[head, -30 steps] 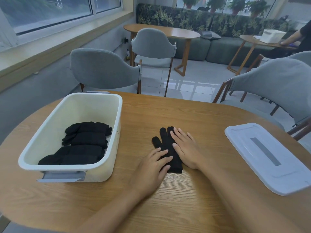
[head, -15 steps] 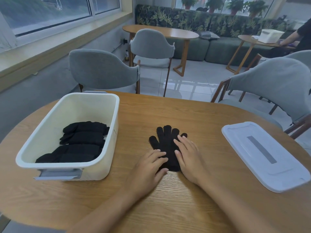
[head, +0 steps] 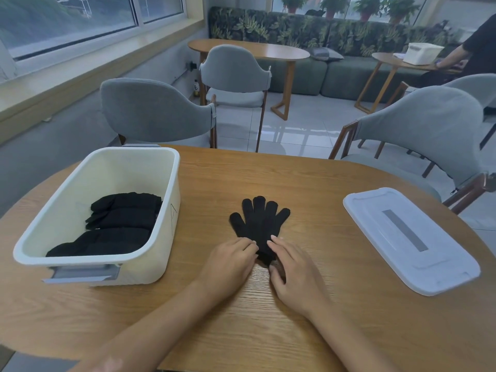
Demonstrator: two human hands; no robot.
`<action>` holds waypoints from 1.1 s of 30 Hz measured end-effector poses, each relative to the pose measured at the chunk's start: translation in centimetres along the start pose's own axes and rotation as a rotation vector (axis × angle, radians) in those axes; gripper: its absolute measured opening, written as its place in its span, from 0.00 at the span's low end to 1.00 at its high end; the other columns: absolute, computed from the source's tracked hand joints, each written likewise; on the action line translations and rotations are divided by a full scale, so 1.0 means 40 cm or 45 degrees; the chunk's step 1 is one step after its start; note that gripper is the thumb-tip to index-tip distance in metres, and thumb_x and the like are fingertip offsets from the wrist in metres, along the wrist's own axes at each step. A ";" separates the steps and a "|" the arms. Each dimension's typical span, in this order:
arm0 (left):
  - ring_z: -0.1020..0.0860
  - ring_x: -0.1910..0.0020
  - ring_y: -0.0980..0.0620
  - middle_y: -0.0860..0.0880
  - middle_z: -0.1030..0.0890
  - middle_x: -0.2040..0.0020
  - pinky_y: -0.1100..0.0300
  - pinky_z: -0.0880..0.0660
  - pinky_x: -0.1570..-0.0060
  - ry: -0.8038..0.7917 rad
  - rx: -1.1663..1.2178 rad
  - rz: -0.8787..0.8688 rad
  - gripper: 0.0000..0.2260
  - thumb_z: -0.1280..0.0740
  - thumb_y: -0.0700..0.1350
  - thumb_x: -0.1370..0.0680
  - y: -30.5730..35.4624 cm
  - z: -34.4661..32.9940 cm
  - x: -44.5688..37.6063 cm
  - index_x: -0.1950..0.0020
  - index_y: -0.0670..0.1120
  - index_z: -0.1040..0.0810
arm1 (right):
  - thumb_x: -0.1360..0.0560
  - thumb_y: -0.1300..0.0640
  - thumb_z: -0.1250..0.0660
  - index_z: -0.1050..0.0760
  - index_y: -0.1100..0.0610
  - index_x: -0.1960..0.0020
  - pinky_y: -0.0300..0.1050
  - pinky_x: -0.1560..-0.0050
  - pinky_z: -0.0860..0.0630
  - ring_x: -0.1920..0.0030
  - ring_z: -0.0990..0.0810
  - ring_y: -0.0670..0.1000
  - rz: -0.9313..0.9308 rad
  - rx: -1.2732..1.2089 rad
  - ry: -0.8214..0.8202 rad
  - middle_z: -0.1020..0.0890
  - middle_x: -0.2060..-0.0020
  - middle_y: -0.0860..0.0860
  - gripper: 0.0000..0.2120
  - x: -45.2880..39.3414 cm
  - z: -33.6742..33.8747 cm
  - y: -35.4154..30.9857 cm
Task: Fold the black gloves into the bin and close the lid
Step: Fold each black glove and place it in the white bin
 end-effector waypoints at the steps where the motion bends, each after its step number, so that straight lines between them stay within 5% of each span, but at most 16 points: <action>1: 0.18 0.52 0.52 0.51 0.17 0.51 0.57 0.20 0.55 -0.002 0.010 0.023 0.05 0.31 0.44 0.21 -0.002 0.000 -0.001 0.48 0.46 0.18 | 0.22 0.50 0.37 0.31 0.52 0.26 0.44 0.28 0.34 0.26 0.35 0.43 0.014 0.016 -0.001 0.30 0.27 0.44 0.25 -0.001 -0.002 -0.001; 9: 0.20 0.57 0.54 0.55 0.19 0.55 0.57 0.22 0.61 -0.027 0.104 0.207 0.10 0.40 0.50 0.19 -0.022 0.005 -0.008 0.47 0.49 0.19 | 0.24 0.54 0.30 0.24 0.56 0.34 0.47 0.34 0.26 0.34 0.25 0.49 0.096 0.166 0.091 0.20 0.37 0.49 0.19 -0.021 -0.001 -0.033; 16: 0.24 0.48 0.56 0.55 0.22 0.44 0.59 0.23 0.52 -0.197 0.065 0.019 0.18 0.41 0.62 0.19 -0.016 0.005 0.015 0.39 0.51 0.25 | 0.28 0.63 0.25 0.19 0.57 0.43 0.43 0.44 0.22 0.44 0.20 0.48 0.050 0.125 0.229 0.16 0.45 0.48 0.15 -0.022 0.008 -0.040; 19: 0.23 0.49 0.53 0.54 0.22 0.45 0.56 0.23 0.55 -0.145 0.109 0.021 0.11 0.36 0.48 0.20 -0.024 0.004 0.018 0.38 0.50 0.25 | 0.27 0.64 0.26 0.19 0.57 0.41 0.42 0.44 0.22 0.46 0.18 0.49 0.034 0.097 0.232 0.16 0.47 0.49 0.15 -0.013 0.003 -0.034; 24: 0.24 0.54 0.58 0.56 0.23 0.49 0.62 0.26 0.58 -0.028 0.258 0.164 0.09 0.31 0.40 0.22 -0.042 0.004 0.011 0.43 0.50 0.22 | 0.23 0.60 0.32 0.20 0.53 0.41 0.36 0.46 0.25 0.47 0.21 0.45 -0.164 -0.043 0.182 0.17 0.48 0.45 0.11 -0.021 0.007 -0.029; 28: 0.24 0.54 0.60 0.59 0.22 0.52 0.61 0.25 0.55 0.025 0.439 0.354 0.06 0.33 0.45 0.19 -0.067 0.001 -0.009 0.43 0.52 0.22 | 0.19 0.51 0.35 0.23 0.48 0.47 0.38 0.57 0.27 0.54 0.26 0.42 -0.310 -0.164 0.177 0.22 0.57 0.41 0.04 -0.056 0.028 -0.020; 33: 0.22 0.57 0.64 0.61 0.21 0.55 0.65 0.23 0.57 0.022 0.528 0.562 0.09 0.33 0.52 0.19 -0.094 0.002 -0.026 0.39 0.56 0.26 | 0.22 0.48 0.33 0.25 0.50 0.55 0.35 0.61 0.33 0.55 0.28 0.43 -0.485 -0.186 0.153 0.25 0.61 0.42 0.07 -0.108 0.020 0.014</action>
Point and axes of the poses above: each hand's wrist, its own x-axis away from the middle knuckle, its own z-axis out of the back of the hand, y = z × x, the point moved 6 cm from there along -x, towards the middle knuckle
